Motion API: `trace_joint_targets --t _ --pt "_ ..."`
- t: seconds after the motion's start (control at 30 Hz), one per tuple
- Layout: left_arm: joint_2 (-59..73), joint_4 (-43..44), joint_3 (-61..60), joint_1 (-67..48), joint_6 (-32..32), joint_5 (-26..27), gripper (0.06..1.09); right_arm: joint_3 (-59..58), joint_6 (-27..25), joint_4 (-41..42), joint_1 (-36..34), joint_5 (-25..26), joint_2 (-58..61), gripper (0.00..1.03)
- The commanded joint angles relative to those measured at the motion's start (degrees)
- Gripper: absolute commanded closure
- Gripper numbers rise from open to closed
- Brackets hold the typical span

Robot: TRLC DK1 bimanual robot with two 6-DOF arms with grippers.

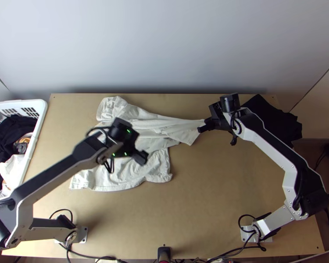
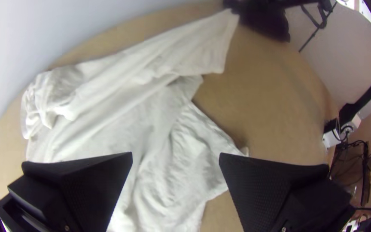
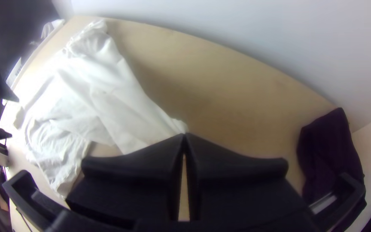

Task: Fold the t-shirt

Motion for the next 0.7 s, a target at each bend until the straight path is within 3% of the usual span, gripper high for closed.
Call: trace_joint_targets --t 0.0,0.3,0.67 --pt "1.53 -3.19 -2.79 -7.48 0.02 1.24 0.11 -0.56 0.82 0.35 0.23 -0.39 -1.32 1.00" --pt "6.28 -3.02 -1.91 -16.53 -0.16 1.15 0.11 -1.61 0.56 0.35 0.49 -0.39 -3.96 1.00" --pt "12.95 -1.96 2.13 -19.52 -0.16 0.01 0.11 -2.66 0.73 0.35 0.49 -0.83 -5.81 1.00"
